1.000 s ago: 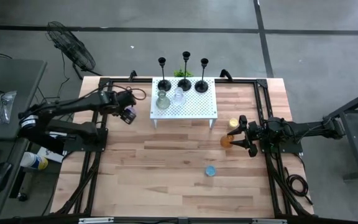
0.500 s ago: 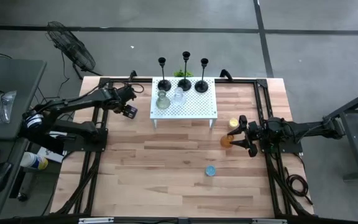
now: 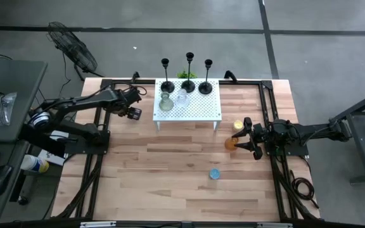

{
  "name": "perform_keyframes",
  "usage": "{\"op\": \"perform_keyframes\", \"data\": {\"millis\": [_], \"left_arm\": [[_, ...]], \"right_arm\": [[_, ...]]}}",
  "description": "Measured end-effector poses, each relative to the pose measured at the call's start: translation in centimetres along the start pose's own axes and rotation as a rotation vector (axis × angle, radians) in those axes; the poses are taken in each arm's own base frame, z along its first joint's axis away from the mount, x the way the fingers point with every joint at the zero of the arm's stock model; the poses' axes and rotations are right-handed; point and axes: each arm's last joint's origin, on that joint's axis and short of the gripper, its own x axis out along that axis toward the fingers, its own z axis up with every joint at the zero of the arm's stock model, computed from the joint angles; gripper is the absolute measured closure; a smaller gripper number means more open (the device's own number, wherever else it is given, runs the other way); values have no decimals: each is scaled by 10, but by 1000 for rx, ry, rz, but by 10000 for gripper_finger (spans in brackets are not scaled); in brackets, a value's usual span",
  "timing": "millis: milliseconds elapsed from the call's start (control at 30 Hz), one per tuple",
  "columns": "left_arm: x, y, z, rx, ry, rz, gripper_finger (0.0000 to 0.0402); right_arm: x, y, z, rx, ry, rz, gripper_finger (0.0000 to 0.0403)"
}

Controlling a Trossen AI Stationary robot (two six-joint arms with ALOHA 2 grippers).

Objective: Pick & Place candle stick holders
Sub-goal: Put the purple scented candle on the shelf

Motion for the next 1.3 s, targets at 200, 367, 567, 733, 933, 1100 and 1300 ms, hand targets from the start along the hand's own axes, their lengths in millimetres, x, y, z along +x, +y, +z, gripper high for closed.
{"op": "perform_keyframes", "data": {"millis": [200, 367, 567, 733, 933, 1100, 1300], "left_arm": [[0, 0, -1, -35, 12, 2, 186], [0, 0, -1, -57, 30, -13, 210], [0, 0, -2, -60, 38, -19, 261], [0, -1, -2, -60, 47, -29, 289], [0, -1, -2, -59, 53, -35, 308], [0, -1, -3, -54, 57, -32, 319], [0, 0, -4, -49, 67, -24, 339]], "right_arm": [[0, 0, 0, 0, 0, 0, 212], [0, 0, 0, 0, 0, 0, 212], [0, 0, 0, 0, 0, 0, 212], [0, 0, 0, 0, 0, 0, 212], [0, 0, 0, 0, 0, 0, 212], [0, 0, 0, 0, 0, 0, 212], [0, 0, 0, 0, 0, 0, 212]]}}
